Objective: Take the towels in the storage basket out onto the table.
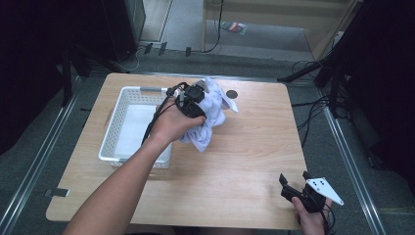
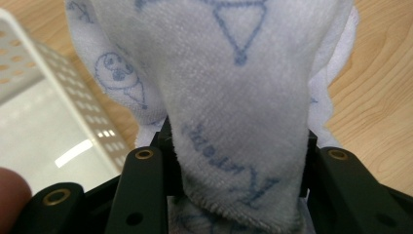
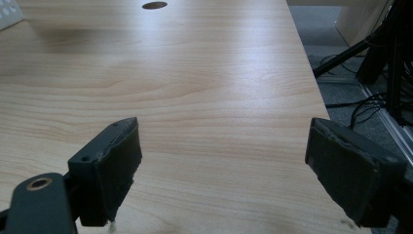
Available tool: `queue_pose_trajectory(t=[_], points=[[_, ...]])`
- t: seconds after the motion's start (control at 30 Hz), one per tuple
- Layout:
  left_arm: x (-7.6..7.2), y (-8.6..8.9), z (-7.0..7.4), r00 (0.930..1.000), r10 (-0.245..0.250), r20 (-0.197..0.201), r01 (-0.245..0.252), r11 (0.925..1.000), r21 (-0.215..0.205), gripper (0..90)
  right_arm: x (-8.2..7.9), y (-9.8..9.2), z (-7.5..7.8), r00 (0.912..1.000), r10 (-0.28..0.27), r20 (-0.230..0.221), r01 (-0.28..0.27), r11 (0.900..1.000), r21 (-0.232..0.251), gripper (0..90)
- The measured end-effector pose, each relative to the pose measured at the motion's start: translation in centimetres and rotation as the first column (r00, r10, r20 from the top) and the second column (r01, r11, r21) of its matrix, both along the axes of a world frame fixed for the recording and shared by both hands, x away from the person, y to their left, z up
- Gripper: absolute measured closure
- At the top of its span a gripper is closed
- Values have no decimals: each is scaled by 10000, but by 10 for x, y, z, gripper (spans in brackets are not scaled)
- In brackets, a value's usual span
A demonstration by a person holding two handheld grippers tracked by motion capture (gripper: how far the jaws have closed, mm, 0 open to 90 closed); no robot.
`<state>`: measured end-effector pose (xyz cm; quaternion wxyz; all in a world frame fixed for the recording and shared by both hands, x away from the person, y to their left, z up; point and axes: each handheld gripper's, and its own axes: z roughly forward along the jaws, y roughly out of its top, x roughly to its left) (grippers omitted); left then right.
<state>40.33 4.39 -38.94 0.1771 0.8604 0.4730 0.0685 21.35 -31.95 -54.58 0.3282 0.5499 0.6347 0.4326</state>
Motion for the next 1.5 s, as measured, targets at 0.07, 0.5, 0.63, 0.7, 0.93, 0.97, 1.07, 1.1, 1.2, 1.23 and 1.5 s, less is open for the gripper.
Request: queue_pose_trajectory(t=[0.07, 0.5, 0.63, 0.7, 0.93, 0.97, 1.07, 1.1, 1.2, 1.23, 1.5], points=[[0, -6, -4, 9999, -63, -123, 63, 10000, -58, 572, 0, 0, 0, 10000, 21, 4, -21, 10000, 27, 136], [2, -32, -36, 9987, -365, -361, 356, 9991, -240, 569, 0, 0, 0, 10000, 22, -17, -22, 10000, 44, 136], [2, -36, -47, 9980, -346, -538, 326, 9988, -376, 566, 0, 0, 0, 10000, 34, -24, -34, 10000, 60, 137], [2, -36, -53, 9974, -312, -647, 286, 9987, -419, 566, 0, 0, 0, 10000, 34, -12, -34, 10000, 32, 137], [2, -37, -70, 9955, -209, -929, 166, 9988, -468, 558, 0, 0, 0, 10000, 35, -24, -35, 10000, 40, 136], [1, -37, -72, 9950, -171, -983, 123, 9987, -499, 550, 0, 0, 0, 10000, 25, -7, -25, 10000, 27, 137], [2, -36, -81, 9903, -317, -1353, 233, 9977, -632, 510, 0, 0, 0, 10000, 39, 2, -39, 10000, 7, 136], [2, -36, -83, 9896, -365, -1394, 284, 9978, -596, 510, 0, 0, 0, 10000, 39, 2, -39, 10000, 7, 136], [0, -35, -88, 9908, -289, -1321, 205, 9977, -646, 393, 1, 0, 0, 10000, 23, -20, -23, 10000, 38, 136], [0, -34, -89, 9902, -289, -1365, 178, 9965, -821, 334, 0, 1, 0, 10000, 28, -45, -28, 10000, 49, 136], [-3, -29, -74, 9933, -35, -1156, -69, 9959, -900, 0, 1, 1, 0, 10000, 40, -82, -40, 10000, 3, 136]])
